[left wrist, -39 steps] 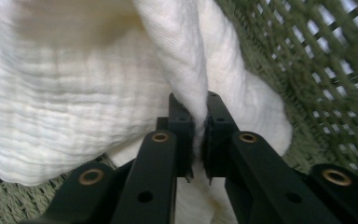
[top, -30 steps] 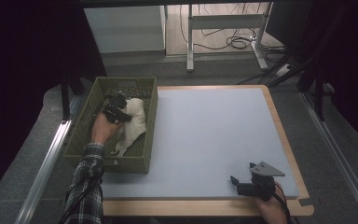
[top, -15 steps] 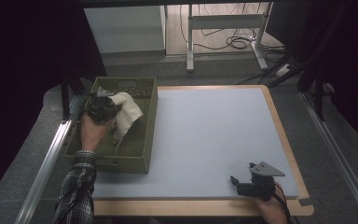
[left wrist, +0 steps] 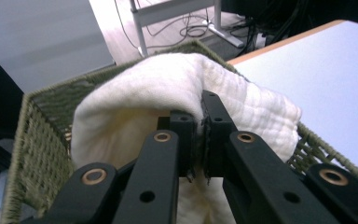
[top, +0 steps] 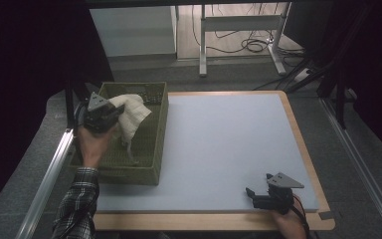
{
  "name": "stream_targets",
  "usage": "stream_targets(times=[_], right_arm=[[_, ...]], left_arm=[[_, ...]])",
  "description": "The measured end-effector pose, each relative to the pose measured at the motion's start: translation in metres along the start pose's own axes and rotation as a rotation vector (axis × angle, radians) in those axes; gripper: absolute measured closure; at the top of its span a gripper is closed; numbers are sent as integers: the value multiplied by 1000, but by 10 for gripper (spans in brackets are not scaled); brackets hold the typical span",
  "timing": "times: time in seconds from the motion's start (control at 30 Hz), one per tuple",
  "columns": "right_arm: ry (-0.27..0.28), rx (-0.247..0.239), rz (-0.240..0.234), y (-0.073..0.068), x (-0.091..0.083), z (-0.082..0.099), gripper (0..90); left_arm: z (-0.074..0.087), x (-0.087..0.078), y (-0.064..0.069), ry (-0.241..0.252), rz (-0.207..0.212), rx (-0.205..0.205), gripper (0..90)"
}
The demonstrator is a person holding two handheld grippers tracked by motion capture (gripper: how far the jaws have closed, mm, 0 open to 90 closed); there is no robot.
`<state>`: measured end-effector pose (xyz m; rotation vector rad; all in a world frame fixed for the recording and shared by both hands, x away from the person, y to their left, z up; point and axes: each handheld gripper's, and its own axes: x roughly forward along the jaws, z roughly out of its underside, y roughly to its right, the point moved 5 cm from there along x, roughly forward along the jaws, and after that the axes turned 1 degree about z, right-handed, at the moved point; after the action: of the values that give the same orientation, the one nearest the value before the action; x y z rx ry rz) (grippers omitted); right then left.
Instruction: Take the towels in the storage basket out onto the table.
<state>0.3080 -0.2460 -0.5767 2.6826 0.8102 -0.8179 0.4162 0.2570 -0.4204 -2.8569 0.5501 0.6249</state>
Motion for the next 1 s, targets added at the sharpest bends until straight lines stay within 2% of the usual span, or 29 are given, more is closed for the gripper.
stream_targets(times=[0.43, 0.7, 1.0], right_arm=[[0, 1, 1, 0, 0, 0, 68], [0, 1, 1, 0, 0, 0, 68], [1, 1, 1, 0, 0, 0, 68]], left_arm=[[-28, -29, 11, 120, -21, 62, 855], [-48, -42, 23, 188, 20, 62, 854], [-69, -49, 41, 222, 55, 86, 853]])
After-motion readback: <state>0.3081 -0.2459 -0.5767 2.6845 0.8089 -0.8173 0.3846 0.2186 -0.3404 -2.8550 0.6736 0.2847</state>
